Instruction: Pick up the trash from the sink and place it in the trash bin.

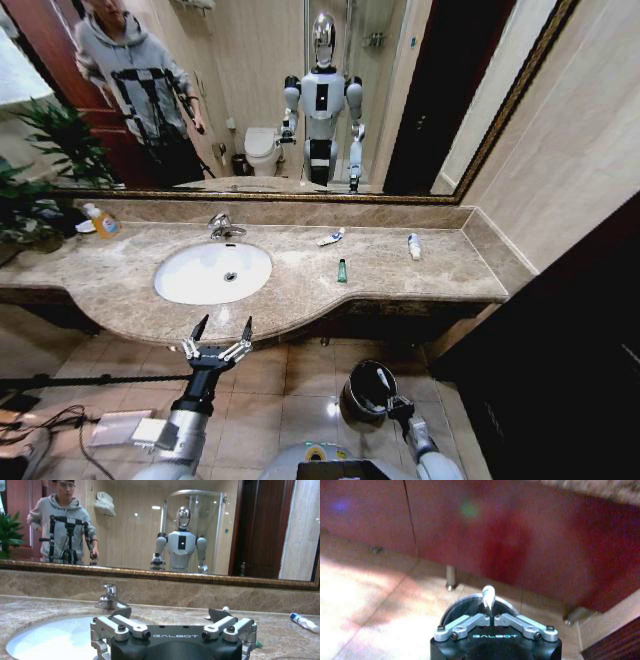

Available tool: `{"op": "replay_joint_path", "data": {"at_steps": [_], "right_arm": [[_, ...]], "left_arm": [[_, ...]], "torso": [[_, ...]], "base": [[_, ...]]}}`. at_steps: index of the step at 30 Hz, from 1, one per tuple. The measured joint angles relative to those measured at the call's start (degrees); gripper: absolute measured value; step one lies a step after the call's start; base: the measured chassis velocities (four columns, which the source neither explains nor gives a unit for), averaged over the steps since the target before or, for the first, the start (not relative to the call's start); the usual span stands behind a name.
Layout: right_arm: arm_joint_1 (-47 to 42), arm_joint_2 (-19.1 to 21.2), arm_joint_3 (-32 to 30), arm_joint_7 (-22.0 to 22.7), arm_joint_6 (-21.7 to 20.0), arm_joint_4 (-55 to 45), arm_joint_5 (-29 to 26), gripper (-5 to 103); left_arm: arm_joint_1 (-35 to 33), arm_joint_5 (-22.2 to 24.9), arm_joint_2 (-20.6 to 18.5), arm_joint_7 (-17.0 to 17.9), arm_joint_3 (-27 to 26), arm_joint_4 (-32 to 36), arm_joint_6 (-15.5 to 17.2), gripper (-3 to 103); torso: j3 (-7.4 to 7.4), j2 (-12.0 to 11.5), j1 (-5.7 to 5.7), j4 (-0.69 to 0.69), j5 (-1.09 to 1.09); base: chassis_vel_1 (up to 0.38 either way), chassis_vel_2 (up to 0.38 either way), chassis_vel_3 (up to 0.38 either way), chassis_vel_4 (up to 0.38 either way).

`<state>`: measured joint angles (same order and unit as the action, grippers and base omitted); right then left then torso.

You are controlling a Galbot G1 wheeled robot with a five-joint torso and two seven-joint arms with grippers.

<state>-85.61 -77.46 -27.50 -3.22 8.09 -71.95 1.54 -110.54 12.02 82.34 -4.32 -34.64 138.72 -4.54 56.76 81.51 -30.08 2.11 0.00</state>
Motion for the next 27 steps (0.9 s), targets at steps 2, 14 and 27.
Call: {"op": "replay_joint_path", "data": {"at_steps": [2,14,27], "right_arm": [[0.64,-0.18,0.08,-0.09,0.06,1.63,0.59,0],[6.47,-1.95,0.82,-0.5,1.61,16.34,2.75,0],[18.4,-5.02,-0.39,0.45,3.26,32.65,6.46,0]], "left_arm": [[0.0,0.0,0.0,0.0,0.0,0.0,0.0,100],[0.0,0.0,0.0,0.0,0.0,0.0,0.0,100],[0.0,0.0,0.0,0.0,0.0,0.0,0.0,100]], "torso": [[0.0,0.0,0.0,0.0,0.0],[0.0,0.0,0.0,0.0,-0.01],[0.0,0.0,0.0,0.0,-0.01]], "base": [[0.0,0.0,0.0,0.0],[0.0,0.0,0.0,0.0],[0.0,0.0,0.0,0.0]]}}
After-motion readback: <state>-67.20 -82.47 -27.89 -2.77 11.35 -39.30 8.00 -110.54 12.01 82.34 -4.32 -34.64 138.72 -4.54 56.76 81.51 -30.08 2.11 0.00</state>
